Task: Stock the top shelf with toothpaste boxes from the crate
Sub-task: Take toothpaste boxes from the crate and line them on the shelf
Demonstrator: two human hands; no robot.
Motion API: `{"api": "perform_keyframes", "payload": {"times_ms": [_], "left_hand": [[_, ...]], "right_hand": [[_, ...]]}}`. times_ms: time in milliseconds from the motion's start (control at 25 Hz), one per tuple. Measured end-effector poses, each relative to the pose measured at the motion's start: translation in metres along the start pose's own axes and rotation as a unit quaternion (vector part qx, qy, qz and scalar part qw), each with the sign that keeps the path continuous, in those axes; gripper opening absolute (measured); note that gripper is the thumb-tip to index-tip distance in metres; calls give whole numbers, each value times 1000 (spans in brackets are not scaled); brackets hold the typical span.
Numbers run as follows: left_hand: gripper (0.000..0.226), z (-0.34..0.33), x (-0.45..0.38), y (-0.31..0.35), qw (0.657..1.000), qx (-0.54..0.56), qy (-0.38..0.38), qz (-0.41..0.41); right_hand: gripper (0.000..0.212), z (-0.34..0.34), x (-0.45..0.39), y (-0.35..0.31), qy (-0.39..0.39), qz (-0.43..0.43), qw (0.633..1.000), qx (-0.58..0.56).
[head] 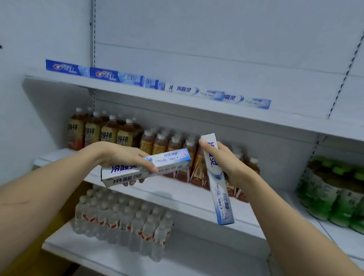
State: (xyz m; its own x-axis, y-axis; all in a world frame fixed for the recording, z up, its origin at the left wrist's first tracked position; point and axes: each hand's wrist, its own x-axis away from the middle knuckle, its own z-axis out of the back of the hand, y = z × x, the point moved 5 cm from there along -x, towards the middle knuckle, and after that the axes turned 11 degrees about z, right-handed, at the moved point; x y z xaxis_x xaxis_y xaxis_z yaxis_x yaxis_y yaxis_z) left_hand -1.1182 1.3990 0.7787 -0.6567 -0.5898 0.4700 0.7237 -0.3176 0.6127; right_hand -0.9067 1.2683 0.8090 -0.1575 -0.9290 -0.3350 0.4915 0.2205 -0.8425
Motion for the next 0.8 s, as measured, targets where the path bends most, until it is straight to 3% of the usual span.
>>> {"api": "perform_keyframes", "payload": {"times_ms": [120, 280, 440, 600, 800], "left_hand": [[57, 40, 29, 27, 995, -6, 80, -61], [91, 87, 65, 64, 978, -27, 159, -129], [66, 126, 74, 101, 955, -24, 251, -154], [61, 150, 55, 141, 940, -47, 292, -168], [61, 176, -4, 191, 919, -131, 334, -164]], "right_hand": [[31, 9, -4, -41, 23, 0, 999, 31], [39, 28, -14, -83, 13, 0, 995, 98], [37, 60, -38, -117, 45, 35, 988, 143], [30, 112, -69, -135, 55, 80, 970, 224], [50, 185, -125, -118, 69, 58, 930, 357]]}}
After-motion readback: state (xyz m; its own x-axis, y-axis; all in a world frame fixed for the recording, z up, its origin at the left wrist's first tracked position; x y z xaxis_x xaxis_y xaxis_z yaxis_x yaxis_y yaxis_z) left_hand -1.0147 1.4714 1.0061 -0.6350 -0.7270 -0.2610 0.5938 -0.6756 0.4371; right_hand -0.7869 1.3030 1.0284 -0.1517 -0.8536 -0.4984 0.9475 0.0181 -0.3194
